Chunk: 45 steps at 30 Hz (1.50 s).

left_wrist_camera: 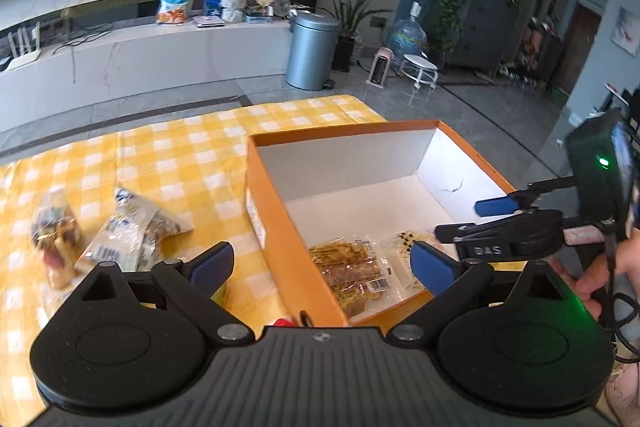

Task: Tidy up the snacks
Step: 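Withdraw both tools from the box back toward the snack pile, then grasp the blue-and-yellow snack bag with the left gripper while the right gripper grasps a white-labelled clear bag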

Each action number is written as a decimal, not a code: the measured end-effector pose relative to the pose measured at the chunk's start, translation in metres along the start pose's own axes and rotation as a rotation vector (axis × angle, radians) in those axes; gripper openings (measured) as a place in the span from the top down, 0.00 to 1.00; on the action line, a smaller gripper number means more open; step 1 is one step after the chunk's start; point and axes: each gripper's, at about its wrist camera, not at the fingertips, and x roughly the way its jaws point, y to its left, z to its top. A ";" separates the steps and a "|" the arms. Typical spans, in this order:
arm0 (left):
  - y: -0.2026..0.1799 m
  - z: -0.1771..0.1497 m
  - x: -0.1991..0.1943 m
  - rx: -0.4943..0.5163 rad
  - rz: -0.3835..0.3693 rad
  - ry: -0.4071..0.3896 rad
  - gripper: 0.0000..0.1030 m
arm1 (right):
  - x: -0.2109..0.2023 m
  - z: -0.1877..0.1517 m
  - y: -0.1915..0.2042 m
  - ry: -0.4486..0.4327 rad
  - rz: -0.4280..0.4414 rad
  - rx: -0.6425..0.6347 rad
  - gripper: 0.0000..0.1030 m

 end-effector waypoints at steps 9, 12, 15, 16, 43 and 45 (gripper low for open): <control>0.015 -0.023 -0.041 -0.034 0.098 -0.072 0.10 | -0.072 -0.008 0.044 -0.245 -0.050 -0.139 0.31; 0.021 -0.033 -0.057 -0.040 0.128 -0.111 0.15 | -0.094 -0.016 0.064 -0.320 -0.031 -0.166 0.31; 0.029 -0.047 -0.074 -0.066 0.143 -0.159 0.20 | -0.111 -0.024 0.081 -0.366 0.036 -0.134 0.31; 0.032 -0.052 -0.078 -0.083 0.147 -0.164 0.20 | -0.115 -0.027 0.086 -0.372 0.061 -0.113 0.31; 0.112 -0.137 -0.059 -0.369 0.220 -0.025 0.22 | -0.039 -0.099 0.200 -0.201 0.316 -0.083 0.74; 0.117 -0.135 -0.053 -0.393 0.214 -0.014 0.22 | -0.033 -0.093 0.207 -0.213 0.323 -0.116 0.77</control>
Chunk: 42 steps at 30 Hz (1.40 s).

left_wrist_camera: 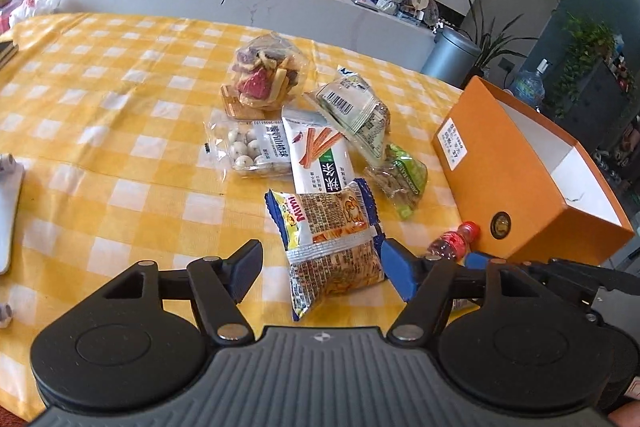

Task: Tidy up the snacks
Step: 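Grasp the blue-and-yellow snack bag with the left gripper while the right gripper grasps a white-labelled clear bag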

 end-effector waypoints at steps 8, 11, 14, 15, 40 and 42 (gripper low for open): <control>0.005 0.006 0.027 -0.040 -0.009 0.046 0.22 | 0.043 0.023 0.011 -0.003 -0.009 -0.109 0.81; 0.007 0.006 0.034 -0.054 -0.020 0.067 0.23 | 0.055 0.026 0.011 0.014 0.003 -0.120 0.82; 0.007 0.005 0.038 -0.064 -0.032 0.081 0.27 | 0.064 0.023 0.016 0.034 0.020 -0.131 0.81; 0.007 0.005 0.040 -0.065 -0.034 0.086 0.30 | 0.066 0.022 0.017 0.041 0.027 -0.132 0.82; 0.008 0.035 0.009 -0.052 0.000 -0.090 0.52 | 0.051 0.046 0.021 -0.063 0.026 -0.160 0.81; 0.013 0.045 0.011 -0.061 0.020 -0.110 0.52 | 0.057 0.058 0.016 -0.080 0.002 -0.125 0.78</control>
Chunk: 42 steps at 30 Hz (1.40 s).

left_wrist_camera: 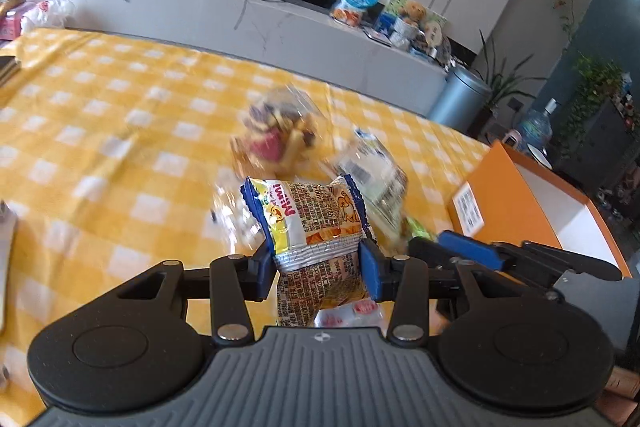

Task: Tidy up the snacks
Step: 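Grasp the blue-and-yellow snack bag with the left gripper while the right gripper grasps a white-labelled clear bag, then carry both held bags over the orange box and lower them inside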

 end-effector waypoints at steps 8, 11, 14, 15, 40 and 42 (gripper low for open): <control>0.008 0.025 0.017 0.024 0.073 -0.022 0.52 | 0.035 0.041 -0.034 -0.025 -0.048 0.319 0.28; 0.010 0.028 0.021 0.019 0.078 -0.024 0.52 | 0.051 0.049 -0.044 -0.018 -0.042 0.473 0.23; 0.013 0.030 0.024 0.017 0.085 -0.026 0.52 | 0.073 0.056 -0.053 0.015 -0.048 0.586 0.23; 0.013 0.030 0.025 0.018 0.088 -0.025 0.52 | 0.080 0.057 -0.054 0.029 -0.054 0.613 0.22; 0.007 0.031 0.020 0.010 0.088 -0.021 0.52 | 0.075 0.065 -0.046 0.042 -0.015 0.541 0.85; 0.003 0.032 0.014 0.017 0.088 -0.028 0.52 | 0.065 0.067 -0.046 0.021 -0.010 0.524 0.86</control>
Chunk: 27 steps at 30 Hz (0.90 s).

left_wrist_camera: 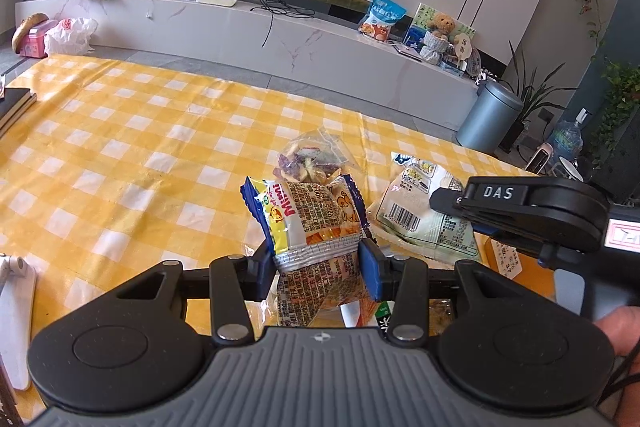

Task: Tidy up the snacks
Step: 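Carry both held bags over the orange box and lower them inside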

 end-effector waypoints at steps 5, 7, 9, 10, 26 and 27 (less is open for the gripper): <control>-0.010 0.003 -0.014 0.022 0.001 -0.015 0.52 | -0.032 0.003 0.003 -0.054 0.026 -0.058 0.89; -0.015 0.005 -0.020 0.031 -0.001 -0.024 0.52 | -0.047 0.004 0.004 -0.075 0.038 -0.085 0.90; -0.022 0.007 -0.026 0.045 -0.004 -0.035 0.52 | -0.062 0.006 0.004 -0.100 0.047 -0.115 0.90; -0.026 0.008 -0.030 0.055 -0.004 -0.041 0.52 | -0.070 0.007 0.003 -0.113 0.050 -0.130 0.90; -0.100 0.019 -0.066 0.198 -0.070 -0.102 0.52 | -0.184 0.030 -0.052 -0.242 0.049 -0.273 0.98; -0.105 0.021 -0.067 0.209 -0.081 -0.105 0.52 | -0.190 0.030 -0.058 -0.248 0.039 -0.285 0.98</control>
